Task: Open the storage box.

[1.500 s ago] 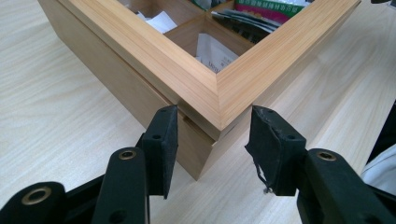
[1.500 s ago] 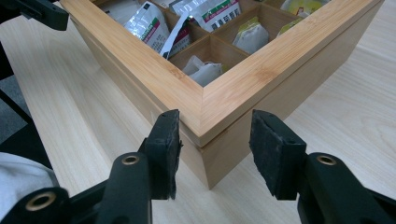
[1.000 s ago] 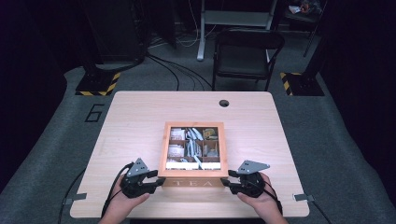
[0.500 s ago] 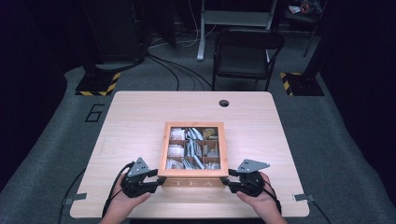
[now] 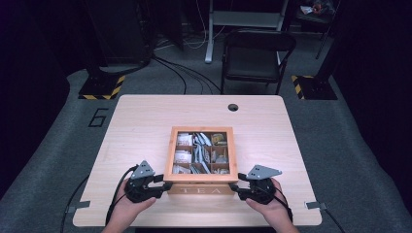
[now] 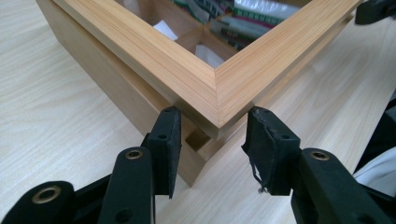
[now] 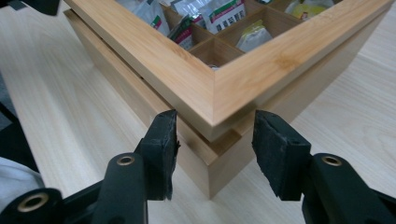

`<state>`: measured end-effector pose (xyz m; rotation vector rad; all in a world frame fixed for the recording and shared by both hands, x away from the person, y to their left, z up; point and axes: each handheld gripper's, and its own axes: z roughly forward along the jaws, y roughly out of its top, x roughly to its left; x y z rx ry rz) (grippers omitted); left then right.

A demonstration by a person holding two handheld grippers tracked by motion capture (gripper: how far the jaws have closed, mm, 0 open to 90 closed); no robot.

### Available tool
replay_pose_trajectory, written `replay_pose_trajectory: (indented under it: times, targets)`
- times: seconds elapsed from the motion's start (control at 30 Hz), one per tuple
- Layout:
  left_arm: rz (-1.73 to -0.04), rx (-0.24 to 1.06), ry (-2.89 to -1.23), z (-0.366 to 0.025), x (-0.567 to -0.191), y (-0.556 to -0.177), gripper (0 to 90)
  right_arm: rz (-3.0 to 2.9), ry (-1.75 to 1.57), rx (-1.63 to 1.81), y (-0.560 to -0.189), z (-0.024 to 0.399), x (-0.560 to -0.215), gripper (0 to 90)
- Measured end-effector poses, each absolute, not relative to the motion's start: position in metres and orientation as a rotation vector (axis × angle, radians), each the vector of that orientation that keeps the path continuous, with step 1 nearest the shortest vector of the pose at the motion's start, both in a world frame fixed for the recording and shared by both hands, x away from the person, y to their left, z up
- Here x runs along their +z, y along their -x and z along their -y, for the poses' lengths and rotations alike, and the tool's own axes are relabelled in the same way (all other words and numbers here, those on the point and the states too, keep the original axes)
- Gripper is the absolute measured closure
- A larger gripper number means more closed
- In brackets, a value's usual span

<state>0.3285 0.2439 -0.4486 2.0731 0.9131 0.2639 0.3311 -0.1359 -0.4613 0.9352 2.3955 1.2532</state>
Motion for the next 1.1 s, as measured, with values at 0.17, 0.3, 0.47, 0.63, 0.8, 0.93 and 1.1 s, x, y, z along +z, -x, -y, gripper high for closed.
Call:
replay_pose_trajectory:
  times: [0.17,0.3,0.47,0.63,0.8,0.93,1.1]
  targets:
    - [-0.912,0.26,-2.041,-0.244,-0.437,-0.333,56.0,-2.342,-0.954,1.233,-0.333,0.138,-0.456,46.5]
    - [-0.908,0.263,-2.056,-0.244,-0.431,-0.336,55.9,-2.296,-0.951,1.215,-0.337,0.139,-0.446,43.2]
    - [-0.909,0.273,-2.062,-0.244,-0.421,-0.34,55.8,-2.28,-0.87,1.156,-0.338,0.135,-0.434,42.5]
    - [-0.909,0.298,-2.055,-0.243,-0.414,-0.343,52.7,-2.279,-0.841,1.169,-0.343,0.132,-0.423,41.4]
    - [-0.904,0.312,-2.054,-0.244,-0.408,-0.348,47.8,-2.293,-0.813,1.162,-0.346,0.128,-0.415,41.1]
    - [-0.895,0.344,-2.042,-0.244,-0.403,-0.351,45.2,-2.294,-0.796,1.164,-0.35,0.126,-0.406,41.2]
    - [-0.876,0.353,-2.03,-0.245,-0.394,-0.356,43.8,-2.301,-0.782,1.18,-0.355,0.126,-0.394,41.0]
